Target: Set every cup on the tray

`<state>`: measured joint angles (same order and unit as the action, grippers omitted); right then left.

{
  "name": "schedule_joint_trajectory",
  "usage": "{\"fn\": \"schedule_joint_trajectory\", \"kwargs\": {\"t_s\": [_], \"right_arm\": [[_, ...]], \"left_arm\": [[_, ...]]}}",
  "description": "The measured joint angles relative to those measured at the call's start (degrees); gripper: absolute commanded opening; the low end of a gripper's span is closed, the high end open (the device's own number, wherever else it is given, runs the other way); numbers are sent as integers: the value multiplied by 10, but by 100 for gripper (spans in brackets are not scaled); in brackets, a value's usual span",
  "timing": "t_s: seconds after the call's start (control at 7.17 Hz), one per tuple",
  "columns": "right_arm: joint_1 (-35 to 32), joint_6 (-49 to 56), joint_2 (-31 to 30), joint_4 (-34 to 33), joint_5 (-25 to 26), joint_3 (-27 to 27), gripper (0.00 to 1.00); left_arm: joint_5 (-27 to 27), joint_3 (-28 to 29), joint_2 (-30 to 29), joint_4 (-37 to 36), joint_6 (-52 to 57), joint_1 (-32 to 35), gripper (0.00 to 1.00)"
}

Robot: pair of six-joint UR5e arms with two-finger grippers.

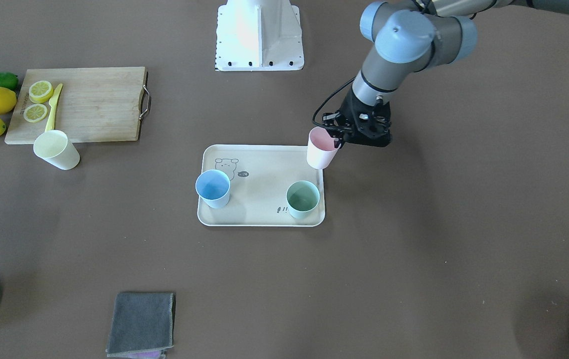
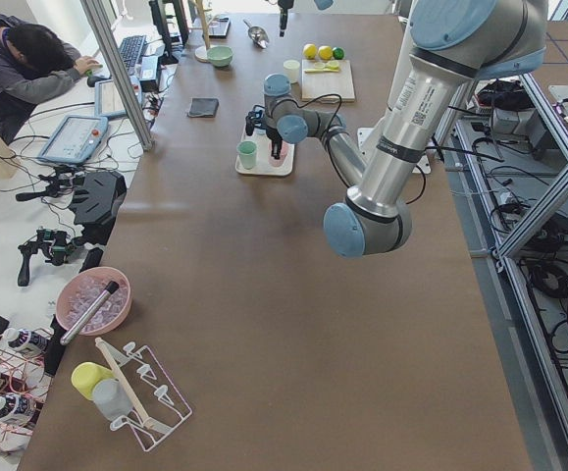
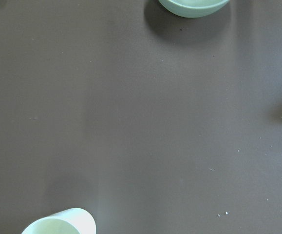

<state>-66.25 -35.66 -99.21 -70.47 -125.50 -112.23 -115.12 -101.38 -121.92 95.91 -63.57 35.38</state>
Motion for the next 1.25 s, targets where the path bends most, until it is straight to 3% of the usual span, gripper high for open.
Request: {"fn": "schedule_joint_trajectory", "kwargs": {"t_s": [0.14, 0.7, 0.98, 1.12, 1.25], "right_arm": [[2, 0, -1, -1, -1, 1, 100], [39, -50, 6, -1, -1, 1, 100], [84, -98, 7, 4, 16, -1, 96], [114, -121, 7, 7, 36, -1, 76], [141, -147, 7, 8, 59, 0, 47]], "left_arm": [[10, 18, -18, -6, -9, -9, 97], [57, 9, -32, -8, -12, -17, 98], [3, -10, -23, -14, 24, 46, 98], [-17, -13, -9, -16, 69, 78, 98], [-26, -14, 2, -16, 100, 98, 98]]}}
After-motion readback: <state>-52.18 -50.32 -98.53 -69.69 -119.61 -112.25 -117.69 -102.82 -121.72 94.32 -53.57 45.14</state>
